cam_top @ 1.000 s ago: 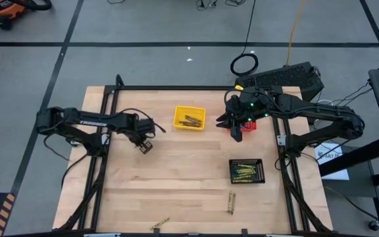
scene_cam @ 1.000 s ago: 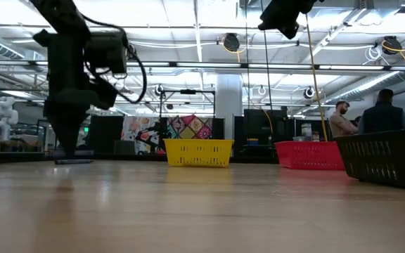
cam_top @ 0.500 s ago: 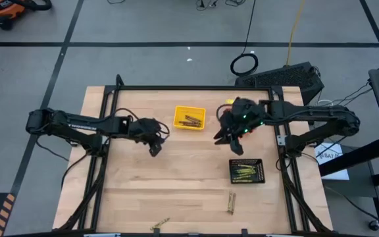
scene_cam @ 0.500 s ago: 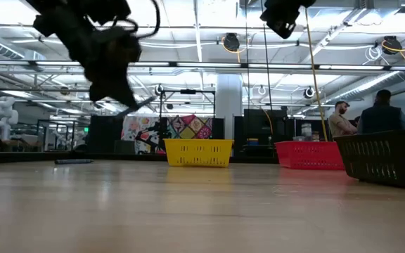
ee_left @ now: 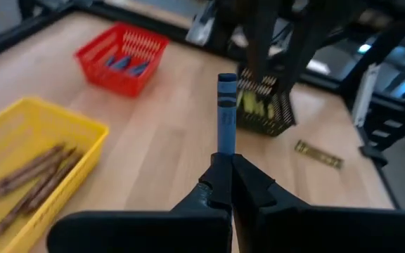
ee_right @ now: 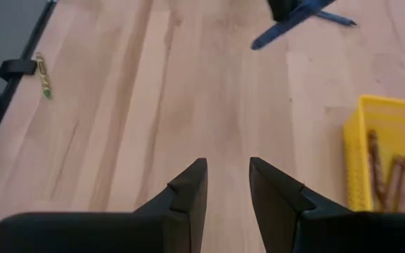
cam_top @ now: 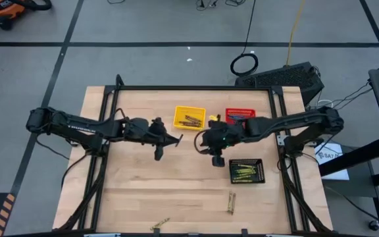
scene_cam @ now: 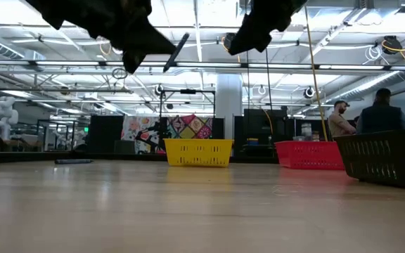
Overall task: Sort crayons
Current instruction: Put the blue crayon into the red bin
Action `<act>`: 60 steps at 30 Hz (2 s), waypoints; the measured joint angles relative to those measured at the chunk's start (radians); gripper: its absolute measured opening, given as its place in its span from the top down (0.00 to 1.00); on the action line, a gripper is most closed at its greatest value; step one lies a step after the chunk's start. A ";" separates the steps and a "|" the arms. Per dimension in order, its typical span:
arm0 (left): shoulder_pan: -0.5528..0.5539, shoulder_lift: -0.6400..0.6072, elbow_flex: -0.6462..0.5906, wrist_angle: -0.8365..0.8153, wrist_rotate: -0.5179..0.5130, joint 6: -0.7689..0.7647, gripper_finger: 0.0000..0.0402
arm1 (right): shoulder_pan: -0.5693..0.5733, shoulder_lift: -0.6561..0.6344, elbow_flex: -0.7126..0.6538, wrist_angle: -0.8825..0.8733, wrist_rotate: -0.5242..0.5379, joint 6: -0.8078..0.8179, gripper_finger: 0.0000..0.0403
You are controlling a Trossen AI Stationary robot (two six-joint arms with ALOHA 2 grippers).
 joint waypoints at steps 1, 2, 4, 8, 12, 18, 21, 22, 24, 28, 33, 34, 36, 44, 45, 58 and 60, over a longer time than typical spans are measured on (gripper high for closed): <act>-0.004 0.000 0.000 0.020 0.002 0.009 0.99 | 0.006 0.012 0.000 0.019 0.005 0.000 0.77; -0.008 0.000 0.000 0.037 0.003 0.020 0.99 | 0.013 0.020 0.000 0.036 0.027 0.002 0.77; -0.012 0.000 0.000 0.065 0.006 0.028 0.99 | 0.027 0.033 0.000 0.088 0.090 0.012 0.77; -0.015 0.000 0.000 0.085 0.011 0.055 0.99 | 0.049 0.041 0.000 0.156 0.210 0.016 0.77; -0.015 0.000 0.000 0.084 0.016 0.071 1.00 | 0.061 0.044 0.000 0.268 0.281 0.008 0.77; -0.015 0.000 0.000 0.088 0.034 0.078 1.00 | 0.060 0.044 0.000 0.325 0.281 0.020 0.77; -0.015 0.000 0.000 0.089 0.038 0.079 1.00 | 0.060 0.045 0.000 0.323 0.280 0.045 0.77; -0.015 0.000 0.000 0.091 0.038 0.079 1.00 | 0.060 0.044 0.000 0.324 0.281 0.046 0.77; -0.015 0.000 0.000 0.094 0.039 0.079 1.00 | 0.060 0.044 0.000 0.325 0.281 0.051 0.77; -0.015 0.000 0.000 0.111 0.040 0.079 1.00 | 0.058 0.044 0.000 0.331 0.286 0.081 0.77; -0.015 0.000 0.000 0.110 0.045 0.078 1.00 | 0.051 0.044 0.000 0.370 0.285 0.090 0.77; -0.015 0.000 0.000 0.111 0.049 0.078 1.00 | 0.049 0.044 0.000 0.384 0.285 0.090 0.77; -0.015 0.000 0.000 0.112 0.051 0.078 1.00 | 0.044 0.044 0.000 0.395 0.284 0.090 0.77; -0.015 0.000 0.001 0.125 0.051 0.079 1.00 | 0.030 0.110 0.000 0.405 0.280 0.119 0.77; -0.015 0.000 0.001 0.126 0.051 0.079 1.00 | 0.030 0.124 0.000 0.427 0.280 0.117 0.77; -0.015 0.000 0.001 0.052 0.078 0.100 1.00 | 0.025 0.166 0.000 0.350 0.105 0.180 0.80; -0.014 0.000 0.001 0.038 0.078 0.099 1.00 | 0.026 0.166 0.000 0.315 0.072 0.197 0.78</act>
